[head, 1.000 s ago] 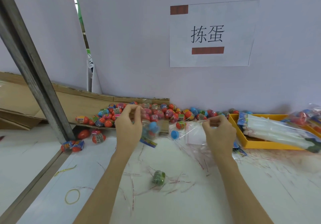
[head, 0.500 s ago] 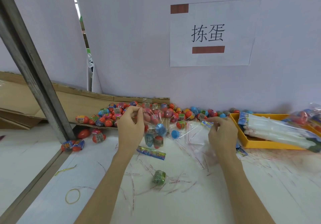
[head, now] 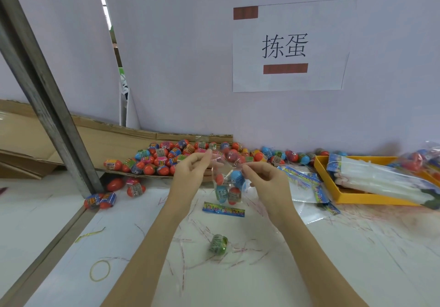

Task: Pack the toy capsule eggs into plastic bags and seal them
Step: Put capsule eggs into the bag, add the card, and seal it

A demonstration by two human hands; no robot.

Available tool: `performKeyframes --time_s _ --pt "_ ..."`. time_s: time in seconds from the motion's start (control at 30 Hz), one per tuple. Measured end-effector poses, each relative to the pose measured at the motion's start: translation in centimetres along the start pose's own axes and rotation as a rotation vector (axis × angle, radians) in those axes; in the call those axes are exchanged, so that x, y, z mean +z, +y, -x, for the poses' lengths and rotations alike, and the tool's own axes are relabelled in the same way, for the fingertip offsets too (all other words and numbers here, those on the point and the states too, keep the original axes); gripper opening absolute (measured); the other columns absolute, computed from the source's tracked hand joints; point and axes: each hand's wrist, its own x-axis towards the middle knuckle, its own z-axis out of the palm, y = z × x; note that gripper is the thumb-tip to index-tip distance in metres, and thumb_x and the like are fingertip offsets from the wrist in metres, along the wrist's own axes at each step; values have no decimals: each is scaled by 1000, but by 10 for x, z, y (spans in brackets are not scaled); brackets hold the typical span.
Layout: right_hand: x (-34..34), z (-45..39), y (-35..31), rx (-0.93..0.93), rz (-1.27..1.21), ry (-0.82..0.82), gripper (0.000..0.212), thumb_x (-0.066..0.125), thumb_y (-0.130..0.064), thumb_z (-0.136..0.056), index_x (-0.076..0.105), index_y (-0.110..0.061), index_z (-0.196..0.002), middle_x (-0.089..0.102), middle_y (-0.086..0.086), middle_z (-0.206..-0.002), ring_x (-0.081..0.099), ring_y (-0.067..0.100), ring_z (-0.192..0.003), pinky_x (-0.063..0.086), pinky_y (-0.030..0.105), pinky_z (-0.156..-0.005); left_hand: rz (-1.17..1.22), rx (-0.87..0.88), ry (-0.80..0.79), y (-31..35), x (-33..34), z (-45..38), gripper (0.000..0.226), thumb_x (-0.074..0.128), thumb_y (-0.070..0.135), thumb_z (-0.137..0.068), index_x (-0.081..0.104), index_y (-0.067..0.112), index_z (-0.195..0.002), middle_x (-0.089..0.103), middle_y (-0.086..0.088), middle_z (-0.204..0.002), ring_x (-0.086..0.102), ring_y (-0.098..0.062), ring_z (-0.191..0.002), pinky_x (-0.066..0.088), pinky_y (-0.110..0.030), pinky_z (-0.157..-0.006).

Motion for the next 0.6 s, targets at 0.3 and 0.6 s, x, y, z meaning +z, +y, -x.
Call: performKeyframes --time_s 0.3,0.6 --pt "-8 -1 -6 0 -69 25 10 73 -21 -95 81 -26 -99 79 -5 -90 73 8 -84 54 12 -68 267 -161 -54 -6 -9 -3 31 82 14 -83 77 1 -111 79 -18 -106 78 -28 -97 66 -37 -81" --pt "-11 -2 -7 35 -83 -2 9 73 -20 -95 80 -23 -100 80 1 -92 75 18 -91 58 26 -75 228 -220 -82 -9 -17 -5 34 86 18 -74 82 4 -105 79 -19 -105 79 -28 -91 64 -30 -73"
